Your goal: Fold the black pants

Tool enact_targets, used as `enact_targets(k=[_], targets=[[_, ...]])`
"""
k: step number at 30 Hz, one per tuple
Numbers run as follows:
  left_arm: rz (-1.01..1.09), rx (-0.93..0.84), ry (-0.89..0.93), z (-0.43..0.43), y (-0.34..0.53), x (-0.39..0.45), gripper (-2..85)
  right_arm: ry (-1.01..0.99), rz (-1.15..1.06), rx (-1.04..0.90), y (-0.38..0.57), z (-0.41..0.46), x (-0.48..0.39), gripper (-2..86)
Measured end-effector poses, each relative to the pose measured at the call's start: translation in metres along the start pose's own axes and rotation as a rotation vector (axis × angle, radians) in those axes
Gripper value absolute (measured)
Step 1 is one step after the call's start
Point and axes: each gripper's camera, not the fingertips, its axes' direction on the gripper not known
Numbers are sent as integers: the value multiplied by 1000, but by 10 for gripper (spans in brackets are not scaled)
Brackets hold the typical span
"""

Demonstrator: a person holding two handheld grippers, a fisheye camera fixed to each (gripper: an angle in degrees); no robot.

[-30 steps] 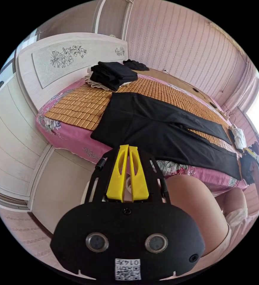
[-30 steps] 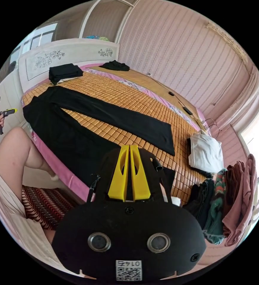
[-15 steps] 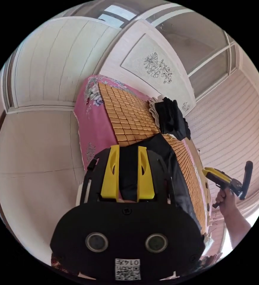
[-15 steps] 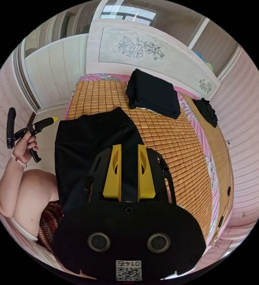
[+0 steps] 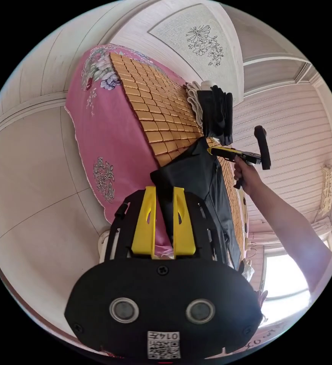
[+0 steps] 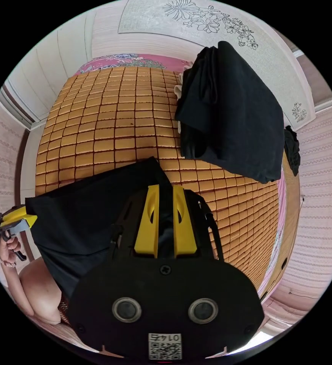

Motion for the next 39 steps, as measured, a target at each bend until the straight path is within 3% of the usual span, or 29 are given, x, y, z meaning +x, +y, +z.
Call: enact_targets(k=[2,7,12,15,18,21,25,27,30,34,36,39], targets=[[-10,45,33,-11,-3,-6,-1,-13,43,17,0,-3,10,3],[22,90,-55,-17,-10,2,-9,-63,121,19,6,-6,34,-8],[-30,93,-69,-13,-18,-4,-2,21,77,-9,13,-14,31,-9],[-34,114,-60,-15,-20,-4,20,15,102,114,41,-51,42,-8],[-40,116,-43,-13,-21,-2,34,-58,152,359,109,-116,59,-9],[-29,122,-44,-9,-22,7,40,-83,167,540,218,-181,72,-9],[33,112,-94,-1,-22,26,39,106,403,598,415,-252,95,-9],[52,110,-92,8,-19,33,20,194,571,544,507,-271,106,-9],[106,133,-173,16,-11,48,-3,324,899,280,659,-288,115,-9],[156,156,-254,27,-2,76,-9,259,1237,67,853,-306,92,-8],[215,130,-122,38,4,92,-9,254,1350,4,920,-310,76,-6],[262,63,-85,43,5,107,-10,246,1529,-83,1011,-310,57,5]])
